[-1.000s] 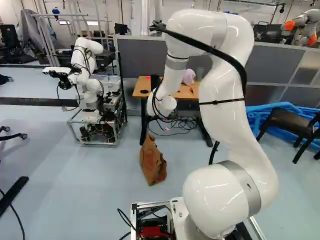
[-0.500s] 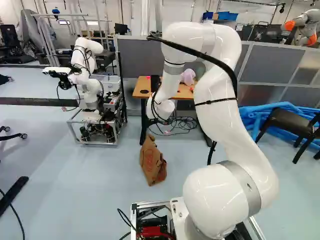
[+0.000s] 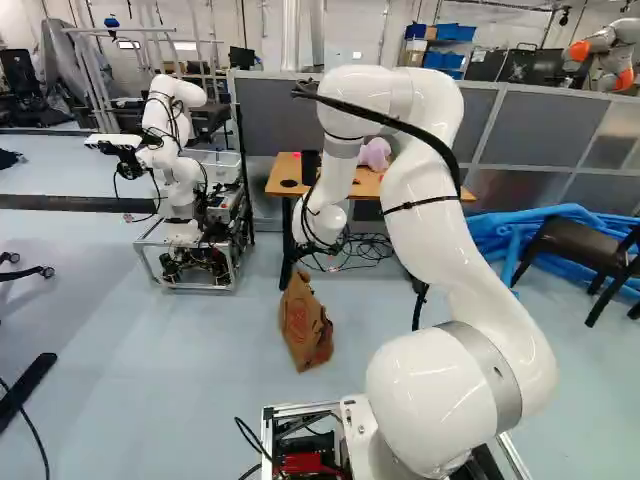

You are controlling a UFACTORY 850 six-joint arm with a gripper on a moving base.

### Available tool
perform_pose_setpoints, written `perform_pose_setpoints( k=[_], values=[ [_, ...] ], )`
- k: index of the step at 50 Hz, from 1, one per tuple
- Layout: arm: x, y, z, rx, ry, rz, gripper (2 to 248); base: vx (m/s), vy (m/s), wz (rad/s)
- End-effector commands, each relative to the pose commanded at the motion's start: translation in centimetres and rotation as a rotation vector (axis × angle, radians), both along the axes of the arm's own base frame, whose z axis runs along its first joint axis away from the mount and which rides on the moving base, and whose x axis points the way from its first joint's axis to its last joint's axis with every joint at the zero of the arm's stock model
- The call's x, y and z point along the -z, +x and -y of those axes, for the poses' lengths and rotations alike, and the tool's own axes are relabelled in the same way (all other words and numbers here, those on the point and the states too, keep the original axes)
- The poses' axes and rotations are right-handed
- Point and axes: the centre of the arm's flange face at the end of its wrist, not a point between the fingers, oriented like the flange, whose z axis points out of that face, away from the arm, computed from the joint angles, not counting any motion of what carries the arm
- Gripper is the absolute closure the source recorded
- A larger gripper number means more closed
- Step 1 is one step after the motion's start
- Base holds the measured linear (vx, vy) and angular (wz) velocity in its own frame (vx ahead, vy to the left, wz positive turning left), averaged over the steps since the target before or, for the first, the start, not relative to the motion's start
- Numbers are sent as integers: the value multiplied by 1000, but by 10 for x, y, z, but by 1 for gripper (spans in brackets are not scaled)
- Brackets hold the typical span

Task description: Pick up the bag on the ground and place it on the table

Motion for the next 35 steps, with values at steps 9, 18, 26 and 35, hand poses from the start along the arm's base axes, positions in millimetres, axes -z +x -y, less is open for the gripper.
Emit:
perform_pose_setpoints(
  k=[9,18,26,35],
  values=[
    [14,6,0,1,-3,-19,3,0,0,0],
    [27,13,0,3,-5,-36,3,0,0,0],
    [40,19,0,5,-8,-51,3,0,0,0],
    [54,26,0,6,-10,-69,3,0,0,0]
  ],
)
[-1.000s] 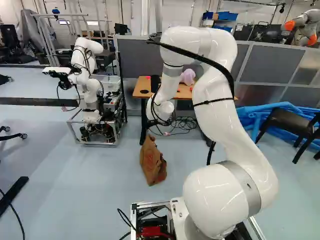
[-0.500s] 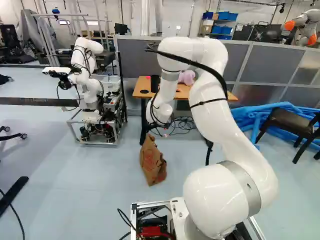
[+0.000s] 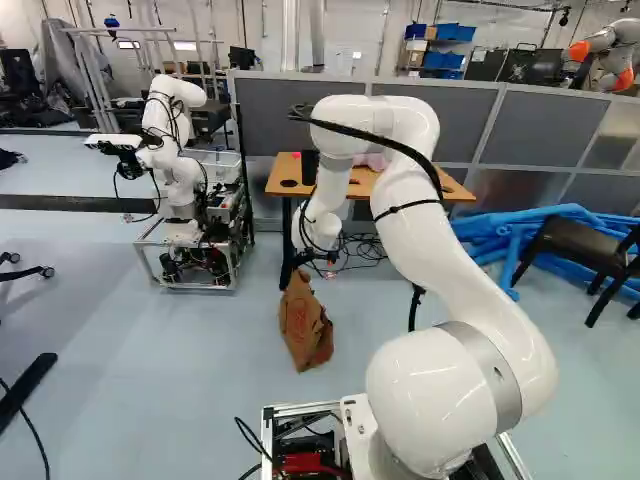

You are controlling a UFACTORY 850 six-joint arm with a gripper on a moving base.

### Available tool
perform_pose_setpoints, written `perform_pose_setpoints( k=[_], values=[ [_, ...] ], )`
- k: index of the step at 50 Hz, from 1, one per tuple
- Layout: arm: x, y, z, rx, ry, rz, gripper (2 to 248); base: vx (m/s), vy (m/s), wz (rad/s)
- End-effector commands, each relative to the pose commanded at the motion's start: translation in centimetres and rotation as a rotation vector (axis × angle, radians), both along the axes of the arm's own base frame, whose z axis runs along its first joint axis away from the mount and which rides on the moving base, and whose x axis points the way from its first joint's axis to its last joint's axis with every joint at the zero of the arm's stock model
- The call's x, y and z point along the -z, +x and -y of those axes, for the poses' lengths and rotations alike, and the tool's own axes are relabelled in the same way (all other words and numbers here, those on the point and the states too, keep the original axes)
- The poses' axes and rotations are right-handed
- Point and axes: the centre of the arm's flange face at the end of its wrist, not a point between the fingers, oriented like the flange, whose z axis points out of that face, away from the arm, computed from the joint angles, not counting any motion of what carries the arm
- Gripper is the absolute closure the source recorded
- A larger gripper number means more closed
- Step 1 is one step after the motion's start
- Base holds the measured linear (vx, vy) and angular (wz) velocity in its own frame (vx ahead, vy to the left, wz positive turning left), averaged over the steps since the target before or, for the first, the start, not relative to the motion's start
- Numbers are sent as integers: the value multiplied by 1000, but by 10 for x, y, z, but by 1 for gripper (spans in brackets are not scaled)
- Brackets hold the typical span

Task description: Pick up the bag on the ground and place it on the table

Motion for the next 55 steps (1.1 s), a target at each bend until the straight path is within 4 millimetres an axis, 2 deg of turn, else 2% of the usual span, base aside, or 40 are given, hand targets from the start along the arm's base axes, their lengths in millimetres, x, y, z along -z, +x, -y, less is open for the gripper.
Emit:
perform_pose_setpoints(
  k=[55],
  values=[
    [88,31,1,10,-22,-157,3,0,0,0]
  ],
)
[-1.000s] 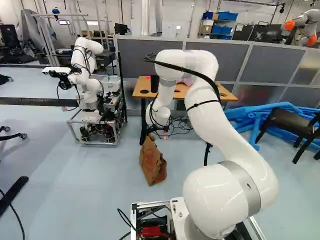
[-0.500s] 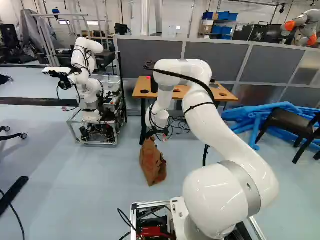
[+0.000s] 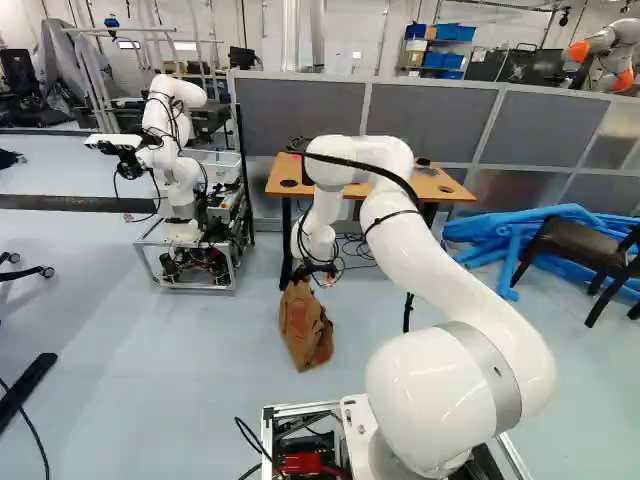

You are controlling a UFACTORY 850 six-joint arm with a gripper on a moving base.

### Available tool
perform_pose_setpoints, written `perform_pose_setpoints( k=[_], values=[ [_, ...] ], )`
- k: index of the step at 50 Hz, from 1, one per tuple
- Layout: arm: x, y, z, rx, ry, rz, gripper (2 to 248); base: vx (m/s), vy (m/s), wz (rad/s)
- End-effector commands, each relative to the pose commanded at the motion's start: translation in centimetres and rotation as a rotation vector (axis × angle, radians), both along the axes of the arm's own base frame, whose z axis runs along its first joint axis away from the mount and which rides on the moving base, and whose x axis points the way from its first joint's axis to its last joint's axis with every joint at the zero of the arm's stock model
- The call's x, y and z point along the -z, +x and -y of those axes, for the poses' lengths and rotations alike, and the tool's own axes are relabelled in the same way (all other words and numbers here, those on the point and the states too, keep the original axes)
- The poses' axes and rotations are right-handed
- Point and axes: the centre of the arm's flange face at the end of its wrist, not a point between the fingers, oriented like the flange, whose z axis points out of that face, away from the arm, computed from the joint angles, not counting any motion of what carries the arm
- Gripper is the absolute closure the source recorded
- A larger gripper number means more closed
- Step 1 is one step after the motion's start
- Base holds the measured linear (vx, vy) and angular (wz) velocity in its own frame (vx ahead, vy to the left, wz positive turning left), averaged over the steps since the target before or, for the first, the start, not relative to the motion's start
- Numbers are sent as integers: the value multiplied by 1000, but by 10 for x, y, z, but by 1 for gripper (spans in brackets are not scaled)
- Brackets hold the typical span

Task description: Pick up the bag on the ground and place it on the table

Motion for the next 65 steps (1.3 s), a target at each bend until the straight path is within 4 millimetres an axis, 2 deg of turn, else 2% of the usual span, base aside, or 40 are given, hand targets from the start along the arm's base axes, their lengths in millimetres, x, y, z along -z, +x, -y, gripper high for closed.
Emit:
perform_pose_setpoints(
  k=[22,65],
  values=[
    [35,9,1,3,-7,-50,3,0,0,0],
    [100,12,0,3,-9,-70,3,0,0,0]
  ],
)
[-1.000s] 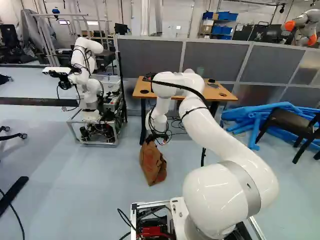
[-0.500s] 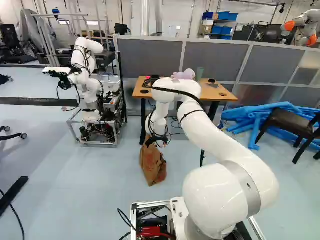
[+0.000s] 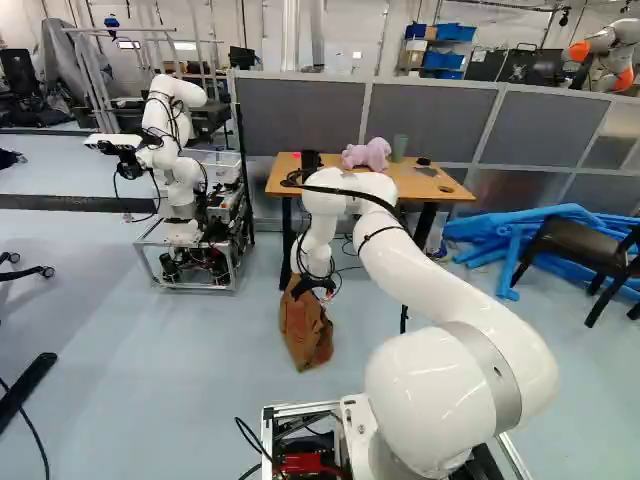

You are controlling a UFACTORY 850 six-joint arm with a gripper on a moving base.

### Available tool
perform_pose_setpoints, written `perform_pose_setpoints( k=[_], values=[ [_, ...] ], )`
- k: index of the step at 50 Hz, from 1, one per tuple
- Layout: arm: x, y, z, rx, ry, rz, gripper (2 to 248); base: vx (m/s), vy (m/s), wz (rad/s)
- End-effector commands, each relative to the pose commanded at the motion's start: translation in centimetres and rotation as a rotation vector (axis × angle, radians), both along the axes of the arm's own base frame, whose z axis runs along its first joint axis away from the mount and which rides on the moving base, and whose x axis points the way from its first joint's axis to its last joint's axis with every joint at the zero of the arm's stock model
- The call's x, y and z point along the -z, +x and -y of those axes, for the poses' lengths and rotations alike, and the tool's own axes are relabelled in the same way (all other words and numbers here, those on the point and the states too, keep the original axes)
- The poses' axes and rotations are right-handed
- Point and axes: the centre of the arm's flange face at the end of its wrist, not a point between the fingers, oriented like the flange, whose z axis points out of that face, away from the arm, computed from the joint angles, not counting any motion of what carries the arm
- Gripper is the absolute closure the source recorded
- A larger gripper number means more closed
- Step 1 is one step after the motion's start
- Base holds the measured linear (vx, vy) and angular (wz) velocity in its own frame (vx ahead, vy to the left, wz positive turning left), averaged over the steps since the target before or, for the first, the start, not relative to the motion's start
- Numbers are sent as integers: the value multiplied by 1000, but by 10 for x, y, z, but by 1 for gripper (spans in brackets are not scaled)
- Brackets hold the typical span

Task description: Pick up the bag on the ground and place it on the table

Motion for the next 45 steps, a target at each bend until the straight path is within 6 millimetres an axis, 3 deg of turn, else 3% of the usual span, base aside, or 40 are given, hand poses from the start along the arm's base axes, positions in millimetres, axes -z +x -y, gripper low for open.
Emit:
perform_pose_setpoints(
  k=[45],
  values=[
    [63,-1,0,0,-1,-7,3,0,0,0]
  ],
)
